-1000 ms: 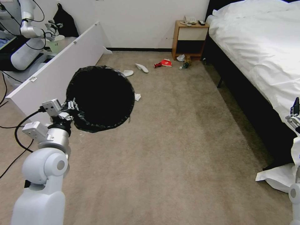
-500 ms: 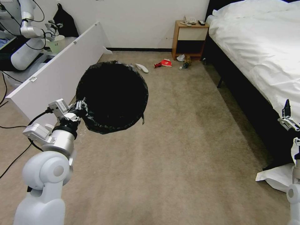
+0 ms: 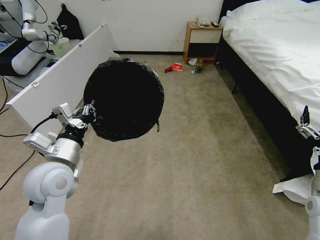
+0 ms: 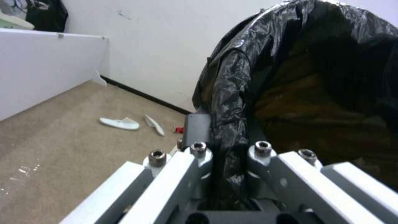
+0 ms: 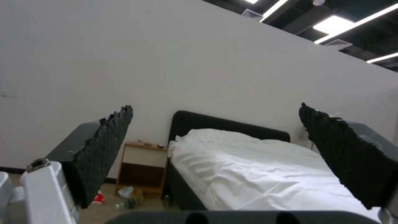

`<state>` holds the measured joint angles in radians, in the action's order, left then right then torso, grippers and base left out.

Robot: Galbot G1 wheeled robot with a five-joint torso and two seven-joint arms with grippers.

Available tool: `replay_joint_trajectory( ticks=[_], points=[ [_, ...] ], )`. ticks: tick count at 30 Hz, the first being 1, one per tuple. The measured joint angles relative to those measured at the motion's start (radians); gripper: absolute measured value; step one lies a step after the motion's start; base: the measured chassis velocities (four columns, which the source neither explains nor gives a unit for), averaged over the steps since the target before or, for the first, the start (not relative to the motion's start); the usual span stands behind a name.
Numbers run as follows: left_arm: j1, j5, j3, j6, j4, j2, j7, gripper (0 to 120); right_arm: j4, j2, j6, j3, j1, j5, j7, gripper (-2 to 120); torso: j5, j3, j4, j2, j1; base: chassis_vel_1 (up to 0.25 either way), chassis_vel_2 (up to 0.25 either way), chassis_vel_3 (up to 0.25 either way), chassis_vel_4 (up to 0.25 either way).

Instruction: Pick up the trash bin, then pick up the garbage from the floor and place it into the trash bin.

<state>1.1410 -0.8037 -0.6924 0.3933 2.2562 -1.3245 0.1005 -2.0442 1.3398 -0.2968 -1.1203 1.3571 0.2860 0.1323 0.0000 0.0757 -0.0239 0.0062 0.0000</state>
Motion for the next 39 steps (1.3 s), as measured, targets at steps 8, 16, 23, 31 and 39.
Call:
replay_joint_trajectory(
  ticks=[8,16,23,31,39],
  points=[
    [-0.001,0.001,-0.005,-0.001,-0.005,0.000,0.000,4,0.005,0.004,-0.002,0.001,-0.007,0.001,0.009,100,0.0000,0.000,0.0000,0.000,0.000,0.000,0.000,0.000,0.000],
    [-0.002,0.003,-0.005,-0.001,-0.009,0.000,0.004,4,0.003,0.005,-0.003,0.001,-0.008,0.003,0.011,100,0.0000,0.000,-0.0001,0.000,0.000,0.000,0.000,0.000,0.000],
    [-0.005,0.005,-0.004,-0.001,-0.012,0.001,0.004,4,0.001,0.006,-0.005,-0.002,-0.007,0.007,0.013,100,0.0000,0.000,0.0000,0.000,0.000,0.000,0.000,0.000,0.000],
    [-0.005,0.005,-0.006,-0.001,-0.014,0.003,0.004,4,-0.003,0.007,-0.006,-0.004,-0.005,0.011,0.018,100,0.0000,0.000,0.0000,0.000,0.000,-0.054,0.046,0.053,-0.039],
    [-0.005,0.007,-0.007,-0.001,-0.014,0.003,0.002,4,-0.006,0.008,-0.006,-0.005,-0.004,0.017,0.023,100,0.0000,0.000,0.0000,0.000,0.000,-0.041,0.051,0.056,-0.049]
  ],
)
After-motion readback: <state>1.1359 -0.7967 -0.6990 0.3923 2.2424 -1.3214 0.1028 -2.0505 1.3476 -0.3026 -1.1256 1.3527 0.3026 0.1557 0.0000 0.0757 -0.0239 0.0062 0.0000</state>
